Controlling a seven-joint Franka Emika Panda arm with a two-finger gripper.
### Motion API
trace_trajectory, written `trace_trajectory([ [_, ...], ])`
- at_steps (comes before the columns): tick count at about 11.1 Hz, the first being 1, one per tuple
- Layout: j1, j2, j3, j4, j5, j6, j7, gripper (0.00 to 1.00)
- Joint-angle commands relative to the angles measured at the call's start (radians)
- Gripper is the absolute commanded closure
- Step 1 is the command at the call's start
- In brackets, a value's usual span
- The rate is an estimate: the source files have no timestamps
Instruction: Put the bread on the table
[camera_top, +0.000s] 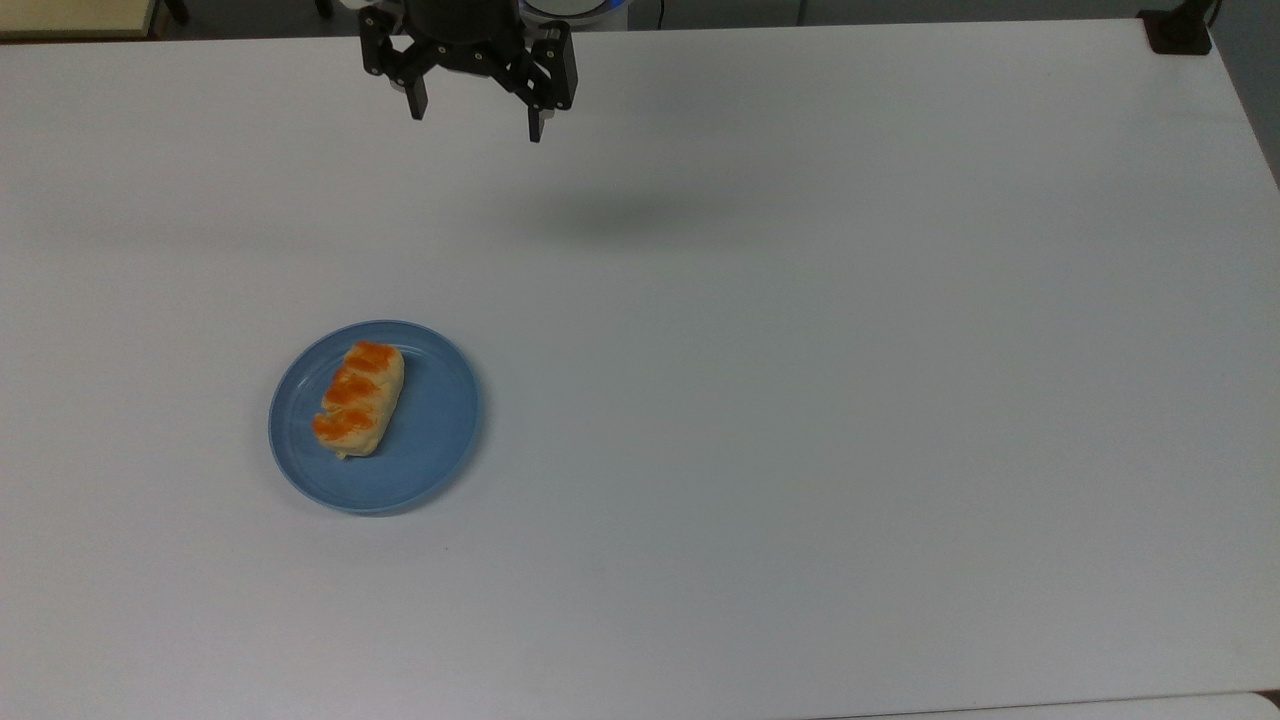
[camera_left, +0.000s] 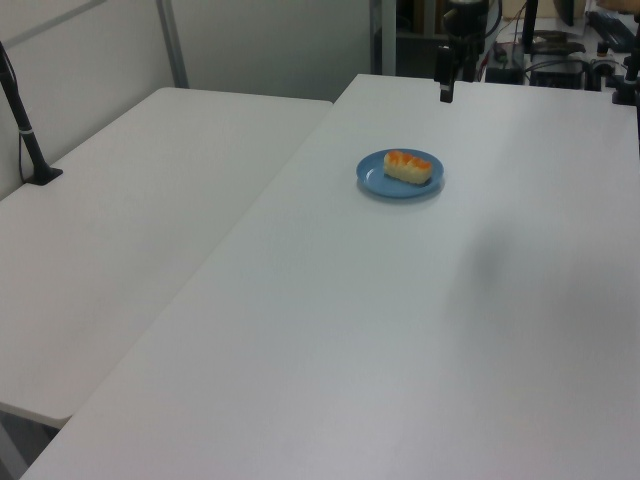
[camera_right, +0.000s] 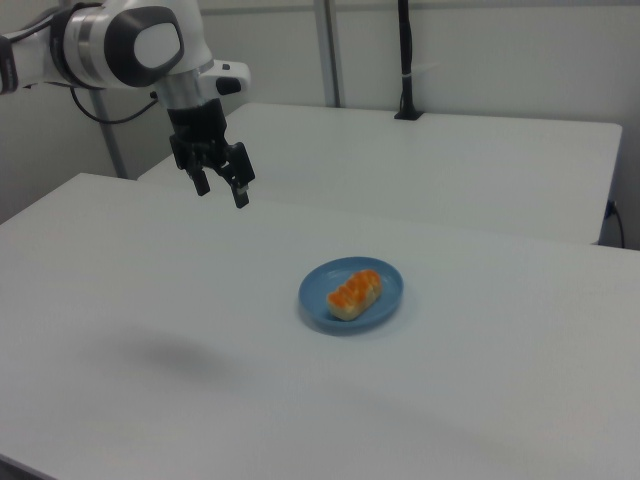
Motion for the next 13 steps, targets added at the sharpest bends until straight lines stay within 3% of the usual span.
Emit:
trace_trajectory([
  [1,0.009,-0.018,-0.007,-0.02,0.023,-0.042,-0.022,0.0],
  [13,0.011,-0.004,-0.005,-0.018,0.023,-0.042,-0.007,0.0],
])
